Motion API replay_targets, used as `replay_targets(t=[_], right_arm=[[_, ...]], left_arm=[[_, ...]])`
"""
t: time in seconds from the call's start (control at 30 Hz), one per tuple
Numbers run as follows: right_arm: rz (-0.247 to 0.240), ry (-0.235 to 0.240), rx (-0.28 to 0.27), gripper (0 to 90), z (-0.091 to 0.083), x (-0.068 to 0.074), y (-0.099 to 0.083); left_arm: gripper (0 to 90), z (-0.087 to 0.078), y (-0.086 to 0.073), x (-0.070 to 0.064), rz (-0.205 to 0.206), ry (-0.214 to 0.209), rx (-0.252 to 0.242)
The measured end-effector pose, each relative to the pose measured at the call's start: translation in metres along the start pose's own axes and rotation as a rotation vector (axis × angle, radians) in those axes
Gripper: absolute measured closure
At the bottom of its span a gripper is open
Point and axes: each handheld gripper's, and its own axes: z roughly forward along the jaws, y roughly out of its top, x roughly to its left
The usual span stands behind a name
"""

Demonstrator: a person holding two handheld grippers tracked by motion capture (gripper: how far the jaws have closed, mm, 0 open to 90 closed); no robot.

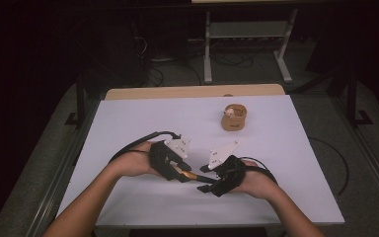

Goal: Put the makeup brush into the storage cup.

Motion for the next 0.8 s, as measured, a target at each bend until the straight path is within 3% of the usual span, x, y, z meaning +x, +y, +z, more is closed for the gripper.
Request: replay_targets(t=[0.47, 0.8], right_arm=[[-0.044, 0.013, 0.055, 58.9, 0.014, -0.001, 0.008], [-0.055, 0.019, 0.07, 65.7, 0.017, 0.0, 0.009]], left_arm=[[62.6, 0.001, 0.002, -0.002, 0.007, -0.009, 0.015], [62.6, 0.001, 0.003, -0.003, 0.013, -0.014, 0.019]])
